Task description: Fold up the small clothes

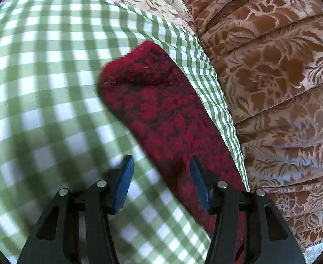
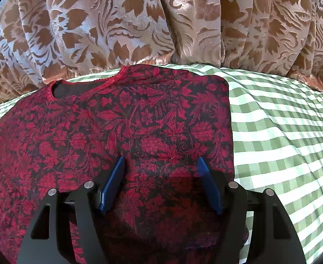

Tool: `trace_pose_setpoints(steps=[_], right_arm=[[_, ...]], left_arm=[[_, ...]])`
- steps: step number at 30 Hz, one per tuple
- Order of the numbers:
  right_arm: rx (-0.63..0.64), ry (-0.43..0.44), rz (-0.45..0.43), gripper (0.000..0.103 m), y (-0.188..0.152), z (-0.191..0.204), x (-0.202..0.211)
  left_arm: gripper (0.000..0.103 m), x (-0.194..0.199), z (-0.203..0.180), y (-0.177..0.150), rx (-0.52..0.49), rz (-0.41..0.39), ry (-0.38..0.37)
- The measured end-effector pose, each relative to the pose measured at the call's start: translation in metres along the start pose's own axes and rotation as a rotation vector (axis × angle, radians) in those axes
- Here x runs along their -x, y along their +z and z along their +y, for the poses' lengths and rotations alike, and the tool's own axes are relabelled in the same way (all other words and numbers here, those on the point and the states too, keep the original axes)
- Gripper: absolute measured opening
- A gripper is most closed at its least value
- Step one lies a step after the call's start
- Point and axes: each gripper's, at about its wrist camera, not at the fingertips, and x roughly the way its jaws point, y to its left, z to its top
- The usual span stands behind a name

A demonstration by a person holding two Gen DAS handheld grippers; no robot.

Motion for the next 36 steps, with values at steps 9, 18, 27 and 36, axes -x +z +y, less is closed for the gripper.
trace_pose_setpoints(steps=[9, 18, 27, 36], right_arm=[[0.003, -0.003, -0.004, 0.068, 0.001, -0.001, -0.002], [-0.004, 0.006, -0.006, 0.068, 0.002, -0.003, -0.003], [-0.031, 0.033, -0.011, 0.07, 0.0, -0.006, 0.0], [-0.05, 0.098, 0.008, 0.083, 0.002, -0.006, 0.002]], left_arm=[[0.011, 0.028, -0.07, -0.017, -0.214, -0.09, -0.044], [0.011, 0.072, -0.209, -0.154, -0.678, -0.081, -0.259], [0.017, 0.0, -0.255, -0.314, -1.026, 0.155, -0.127], [0.057, 0.023, -0.243, -0.328, -1.056, 0.128, -0.155]])
